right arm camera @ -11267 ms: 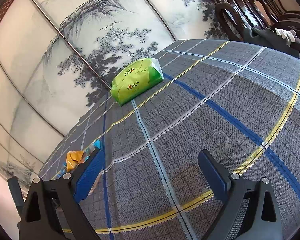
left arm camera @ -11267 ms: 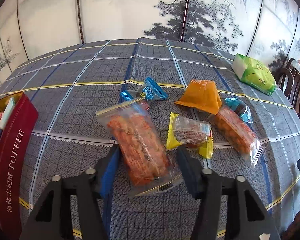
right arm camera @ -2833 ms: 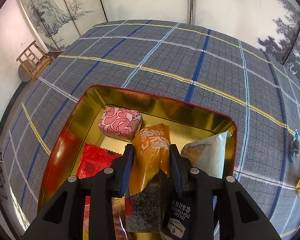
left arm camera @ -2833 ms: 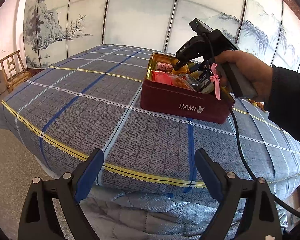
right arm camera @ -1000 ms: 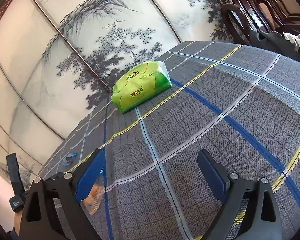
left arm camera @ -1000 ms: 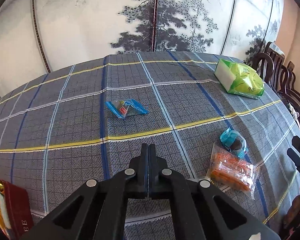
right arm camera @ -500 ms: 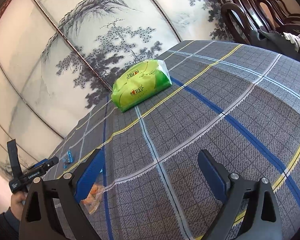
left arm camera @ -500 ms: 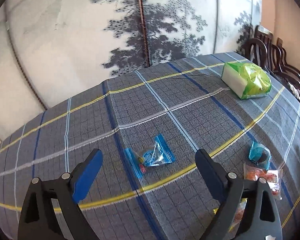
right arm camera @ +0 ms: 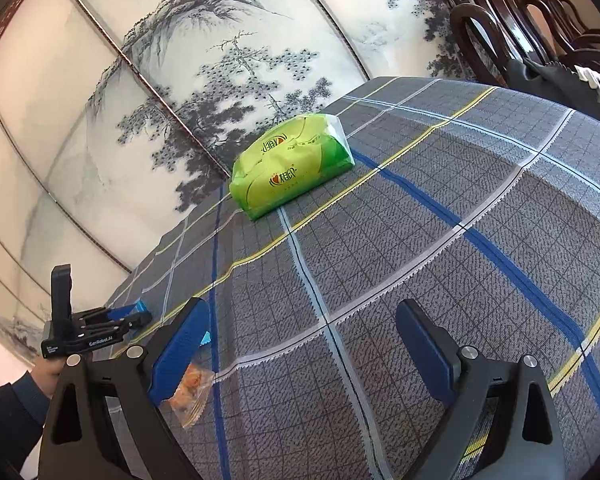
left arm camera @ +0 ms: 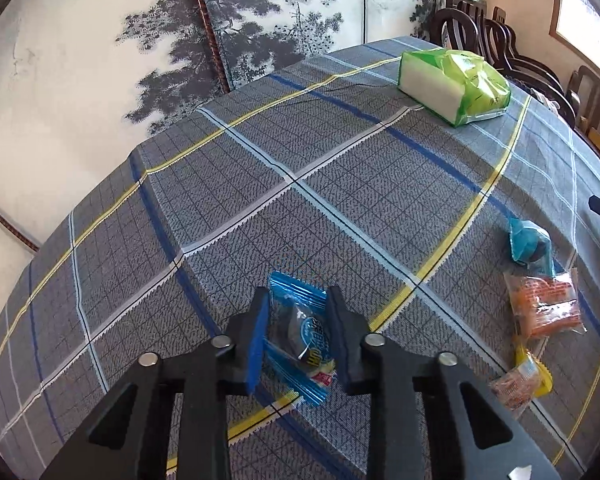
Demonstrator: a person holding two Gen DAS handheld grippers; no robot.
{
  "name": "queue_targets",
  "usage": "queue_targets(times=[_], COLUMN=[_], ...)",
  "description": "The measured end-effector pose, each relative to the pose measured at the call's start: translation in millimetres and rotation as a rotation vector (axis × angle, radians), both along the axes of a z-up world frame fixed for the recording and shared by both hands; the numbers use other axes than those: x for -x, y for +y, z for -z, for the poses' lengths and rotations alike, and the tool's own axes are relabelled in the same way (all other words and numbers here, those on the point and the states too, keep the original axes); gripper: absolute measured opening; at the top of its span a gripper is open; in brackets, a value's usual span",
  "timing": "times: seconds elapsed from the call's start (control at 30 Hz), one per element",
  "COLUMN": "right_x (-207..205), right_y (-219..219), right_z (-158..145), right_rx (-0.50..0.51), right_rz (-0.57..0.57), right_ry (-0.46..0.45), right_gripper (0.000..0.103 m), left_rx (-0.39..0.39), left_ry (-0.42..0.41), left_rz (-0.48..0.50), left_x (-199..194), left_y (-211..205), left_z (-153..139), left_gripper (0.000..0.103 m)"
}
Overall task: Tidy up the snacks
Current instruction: 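Lift the blue wrapped candy with the left tool, then carry the blue candy into the tin and open the left tool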
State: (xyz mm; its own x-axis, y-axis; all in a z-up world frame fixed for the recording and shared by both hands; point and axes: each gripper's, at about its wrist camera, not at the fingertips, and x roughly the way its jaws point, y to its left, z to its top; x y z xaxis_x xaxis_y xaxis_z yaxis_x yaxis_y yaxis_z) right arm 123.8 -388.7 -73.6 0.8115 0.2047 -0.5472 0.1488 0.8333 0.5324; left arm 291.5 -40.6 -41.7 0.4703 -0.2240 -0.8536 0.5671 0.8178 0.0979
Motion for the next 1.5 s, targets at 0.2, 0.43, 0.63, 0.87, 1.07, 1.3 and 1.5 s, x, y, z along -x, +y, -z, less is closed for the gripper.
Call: queue_targets(times=[0.2, 0.43, 0.63, 0.87, 1.07, 1.3, 1.5], right_x=[0, -1, -2, -2, -3, -3, -3], right_y=[0, 0, 0, -1, -1, -1, -1], right_z=[0, 0, 3, 7, 7, 8, 8], right_rx=[-0.001, 0.0, 0.0, 0.001, 0.001, 0.001, 0.002], right_rz=[0.0, 0.0, 0.003, 0.008, 0.01, 0.011, 0.01], right_ry=[-0.001, 0.001, 0.003, 0.017, 0.023, 0.023, 0.024], right_gripper=[0.094, 0.094, 0.094, 0.095, 0.095, 0.095, 0.095], left_rx=[-0.004, 0.034, 0.015, -0.104, -0.162, -0.172, -0.117], left_ry=[-0.034, -0.14, -0.225, -0.334, -0.357, -0.298, -0.251], left_rz=[-0.011, -0.086, -0.223, -0.421, -0.536, -0.638, -0.685], left_x=[33, 90, 142, 193, 229, 254, 263], left_y=[-6, -1, 22, 70, 115, 166, 198], left_z=[-20, -82, -127, -137, -123, -95, -84], left_gripper=[0.019, 0.019, 0.019, 0.019, 0.019, 0.019, 0.019])
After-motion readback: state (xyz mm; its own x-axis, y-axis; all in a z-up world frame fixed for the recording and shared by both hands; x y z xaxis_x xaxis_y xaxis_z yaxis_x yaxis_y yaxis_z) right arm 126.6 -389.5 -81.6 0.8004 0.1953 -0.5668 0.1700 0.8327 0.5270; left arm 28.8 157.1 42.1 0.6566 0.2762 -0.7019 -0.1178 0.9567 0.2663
